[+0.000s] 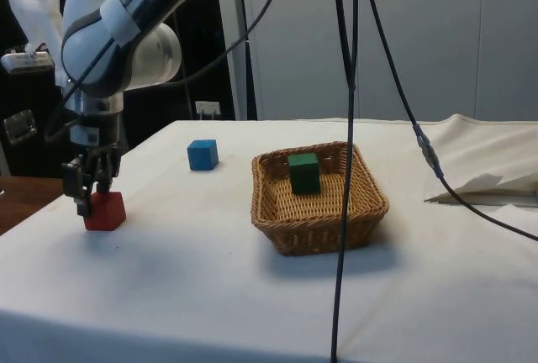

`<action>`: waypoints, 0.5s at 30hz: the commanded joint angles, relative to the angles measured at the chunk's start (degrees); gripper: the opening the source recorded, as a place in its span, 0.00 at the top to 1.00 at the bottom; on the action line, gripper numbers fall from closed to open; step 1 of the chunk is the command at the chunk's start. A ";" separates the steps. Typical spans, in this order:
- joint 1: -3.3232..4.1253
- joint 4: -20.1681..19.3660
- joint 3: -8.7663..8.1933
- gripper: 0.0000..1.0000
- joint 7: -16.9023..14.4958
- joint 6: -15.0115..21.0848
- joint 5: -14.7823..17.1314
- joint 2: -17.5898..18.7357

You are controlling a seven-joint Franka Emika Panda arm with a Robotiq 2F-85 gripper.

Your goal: Pick up exactly two blocks and place them into the basket.

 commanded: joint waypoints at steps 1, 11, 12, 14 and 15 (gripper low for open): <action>0.00 0.00 0.00 0.99 0.00 0.00 0.00 0.00; 0.17 -0.97 -0.34 0.99 0.40 -0.34 0.00 -1.09; 0.29 -1.38 -0.40 0.99 0.52 -0.34 0.00 -1.43; 0.46 -2.23 -0.46 0.99 0.63 -0.23 -0.06 -2.18; 0.57 -2.75 -0.52 0.99 0.69 -0.17 -0.11 -2.64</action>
